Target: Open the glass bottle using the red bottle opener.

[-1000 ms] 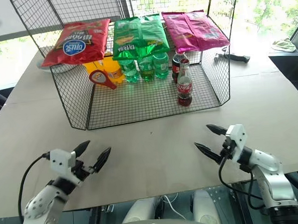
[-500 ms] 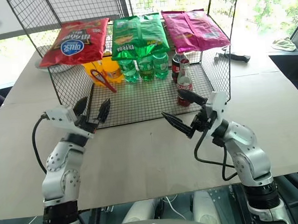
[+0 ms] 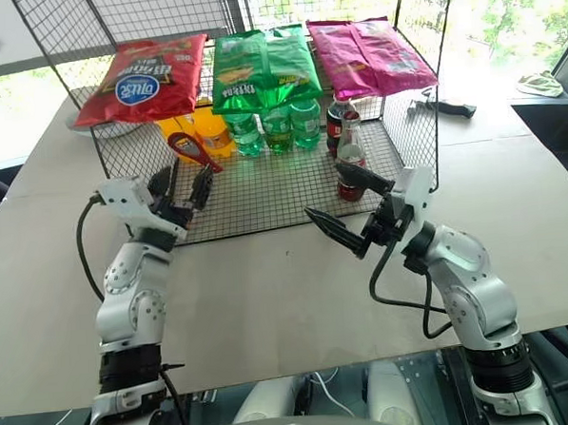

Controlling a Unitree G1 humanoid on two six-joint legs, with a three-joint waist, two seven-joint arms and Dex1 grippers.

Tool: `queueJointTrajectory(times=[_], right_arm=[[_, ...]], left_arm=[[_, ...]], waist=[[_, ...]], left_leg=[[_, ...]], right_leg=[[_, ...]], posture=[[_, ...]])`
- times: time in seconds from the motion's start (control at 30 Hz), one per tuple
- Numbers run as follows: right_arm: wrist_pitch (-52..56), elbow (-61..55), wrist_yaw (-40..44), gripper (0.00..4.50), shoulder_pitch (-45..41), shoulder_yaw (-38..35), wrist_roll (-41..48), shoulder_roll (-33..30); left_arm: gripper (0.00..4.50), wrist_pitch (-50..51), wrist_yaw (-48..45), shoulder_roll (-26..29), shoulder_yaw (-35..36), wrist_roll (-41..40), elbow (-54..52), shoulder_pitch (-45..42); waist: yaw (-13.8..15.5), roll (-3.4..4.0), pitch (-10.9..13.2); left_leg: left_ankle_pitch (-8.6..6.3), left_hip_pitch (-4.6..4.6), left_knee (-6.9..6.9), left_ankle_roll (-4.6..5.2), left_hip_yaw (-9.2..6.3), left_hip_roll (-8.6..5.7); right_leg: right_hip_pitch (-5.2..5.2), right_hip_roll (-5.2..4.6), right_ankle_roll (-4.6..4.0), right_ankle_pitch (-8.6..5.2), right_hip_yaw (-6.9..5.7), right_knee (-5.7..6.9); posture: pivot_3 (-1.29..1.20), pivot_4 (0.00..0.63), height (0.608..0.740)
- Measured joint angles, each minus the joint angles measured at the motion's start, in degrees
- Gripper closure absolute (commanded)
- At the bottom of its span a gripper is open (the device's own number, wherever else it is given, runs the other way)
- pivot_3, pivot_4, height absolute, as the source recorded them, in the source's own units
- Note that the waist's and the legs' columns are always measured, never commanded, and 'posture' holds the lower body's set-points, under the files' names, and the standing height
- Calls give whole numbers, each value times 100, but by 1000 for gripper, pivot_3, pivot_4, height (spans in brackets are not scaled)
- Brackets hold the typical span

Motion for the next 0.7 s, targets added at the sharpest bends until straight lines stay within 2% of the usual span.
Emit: queueJointTrajectory(times=[0.27, 0.3, 0.37, 0.43, 0.6, 0.7], right_arm=[[-75, 24, 40, 78, 0, 15, -71, 22], [-100, 30, 40, 0, 0, 18, -77, 33], [-116, 37, 40, 0, 1, 26, -86, 36], [-121, 41, 40, 0, 7, 34, -94, 36], [-126, 49, 34, 0, 7, 40, -105, 36], [-127, 55, 32, 0, 7, 41, -118, 36]], left_arm=[[0, -335, -101, 8, 9, 4, 694, -510], [538, -392, -148, 8, 9, 2, 760, -590], [1313, -471, -197, 8, 9, -3, 811, -680], [2352, -526, -234, 8, 10, -4, 865, -719], [4377, -555, -304, 8, 10, -7, 980, -725], [4450, -564, -310, 6, 10, -39, 983, -725]], waist=[[-2, -1, 1], [-2, -1, 1], [-3, -1, 1], [-3, -1, 1], [-7, -1, 1], [-7, -2, 1]], left_leg=[[0, -1, 1, 0, 0, -1], [0, -1, 1, 0, 0, -1], [0, -1, 2, 0, 0, -1], [0, 0, 2, 0, 0, -2], [0, -1, 2, 0, 0, -2], [0, -1, 3, 0, 0, -1]], right_leg=[[-1, 0, 0, 0, 0, 1], [-1, 0, 0, 0, 0, 2], [-1, 0, 0, 0, 0, 2], [-1, 0, 0, 0, 0, 2], [-1, 0, 0, 0, 1, 4], [-1, 0, 0, 0, 1, 5]], posture=[[0, 150, 740], [0, 150, 740], [0, 150, 740], [0, 150, 740], [0, 150, 740], [0, 150, 740]])
